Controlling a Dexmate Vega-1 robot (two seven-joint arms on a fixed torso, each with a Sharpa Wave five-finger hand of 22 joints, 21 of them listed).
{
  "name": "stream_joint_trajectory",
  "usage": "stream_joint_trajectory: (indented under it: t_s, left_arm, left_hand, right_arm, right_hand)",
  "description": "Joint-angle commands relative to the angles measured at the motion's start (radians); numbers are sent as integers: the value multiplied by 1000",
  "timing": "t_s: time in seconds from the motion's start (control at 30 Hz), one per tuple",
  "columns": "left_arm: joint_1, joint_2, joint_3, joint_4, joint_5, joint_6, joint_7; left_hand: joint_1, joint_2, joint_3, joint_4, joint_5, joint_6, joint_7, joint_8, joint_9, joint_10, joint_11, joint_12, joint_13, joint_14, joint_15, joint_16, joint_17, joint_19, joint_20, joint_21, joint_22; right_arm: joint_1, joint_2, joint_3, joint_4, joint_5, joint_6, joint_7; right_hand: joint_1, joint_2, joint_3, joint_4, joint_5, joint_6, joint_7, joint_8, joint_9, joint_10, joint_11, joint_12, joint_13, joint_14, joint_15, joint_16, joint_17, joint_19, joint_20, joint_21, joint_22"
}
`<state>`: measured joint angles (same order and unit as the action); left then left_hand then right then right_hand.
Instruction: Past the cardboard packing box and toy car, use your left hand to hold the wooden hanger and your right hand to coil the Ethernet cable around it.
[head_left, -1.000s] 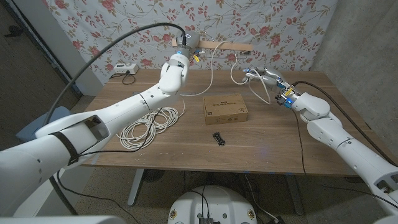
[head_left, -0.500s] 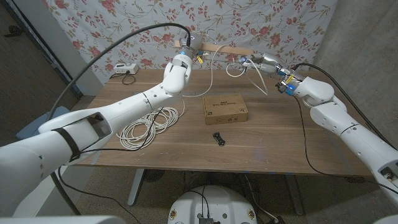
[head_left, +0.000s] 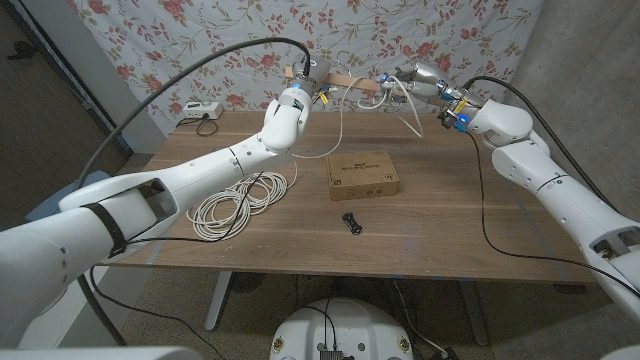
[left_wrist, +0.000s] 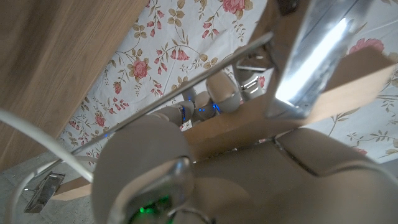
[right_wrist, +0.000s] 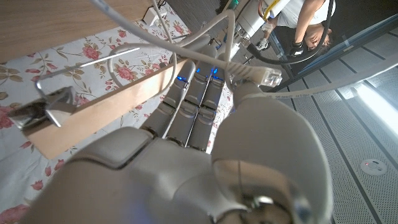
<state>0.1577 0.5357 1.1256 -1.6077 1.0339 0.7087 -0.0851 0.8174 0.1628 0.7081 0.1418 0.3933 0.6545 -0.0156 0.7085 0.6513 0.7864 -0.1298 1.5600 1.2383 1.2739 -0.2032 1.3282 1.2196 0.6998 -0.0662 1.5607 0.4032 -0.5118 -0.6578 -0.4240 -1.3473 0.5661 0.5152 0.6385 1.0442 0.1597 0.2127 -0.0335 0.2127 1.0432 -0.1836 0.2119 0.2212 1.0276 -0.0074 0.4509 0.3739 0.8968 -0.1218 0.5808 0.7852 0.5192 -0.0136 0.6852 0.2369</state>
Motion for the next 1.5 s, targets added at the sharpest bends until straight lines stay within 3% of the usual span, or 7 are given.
stream_joint_trajectory:
  t_s: [0.03,0.43,0.6,0.8,1.03,1.5]
  left_arm:
    - [-5,12,5,-14,-19,-24,-5]
    - [-1,37,-1,-33,-46,-52,-8]
    - [0,48,-7,-37,-67,-75,-7]
    - [2,59,-22,-38,-108,-117,10]
    - [5,82,-41,-43,-164,-186,34]
    - [22,122,-81,-54,-263,-291,89]
  left_hand:
    - [1,4,1,-5,-4,6,-2,11,0,5,-5,5,2,-4,-3,10,4,5,-47,0,3]
    - [0,3,0,-4,-5,6,-3,15,-1,6,-7,6,2,-5,-3,12,4,2,-47,1,4]
    - [-1,3,0,-3,-5,7,-6,16,-5,4,-5,5,2,-7,-3,12,3,2,-48,-2,0]
    - [-2,2,0,-3,-5,5,-6,18,-7,4,-7,5,2,-8,-3,13,3,-1,-48,2,5]
    - [-3,2,-1,-2,-5,5,-6,21,-9,4,-7,5,1,-9,-3,15,3,-1,-48,0,4]
    - [-5,-1,-2,-1,-4,8,-7,25,-14,3,0,5,1,-14,-2,15,4,-4,-45,-2,1]
  right_arm:
    - [136,106,-20,149,31,32,66]
    - [257,217,1,369,65,51,61]
    - [308,272,24,507,100,54,72]
    - [355,311,39,619,98,68,53]
    - [396,342,51,709,79,87,4]
    - [449,356,57,814,35,60,-98]
  right_hand:
    - [-5,4,9,-1,-2,148,150,5,3,10,3,-2,4,9,-75,-2,7,-3,-3,11,2]
    - [-9,3,10,-1,-2,151,147,6,4,15,-4,-1,10,11,-77,-4,10,-8,-4,20,-1]
    - [-9,1,10,-3,-1,152,145,6,5,17,-3,-1,12,12,-77,-6,10,-8,-4,24,-2]
    - [-11,0,9,-2,-1,150,143,4,4,16,-4,-2,14,10,-76,-8,11,-12,-6,27,-3]
    - [-13,1,10,-3,0,149,141,3,5,13,-6,-5,16,5,-79,-12,12,-18,-10,31,-5]
    - [-16,-1,10,-4,0,147,136,2,5,8,-10,-10,22,1,-79,-18,16,-26,-12,42,-8]
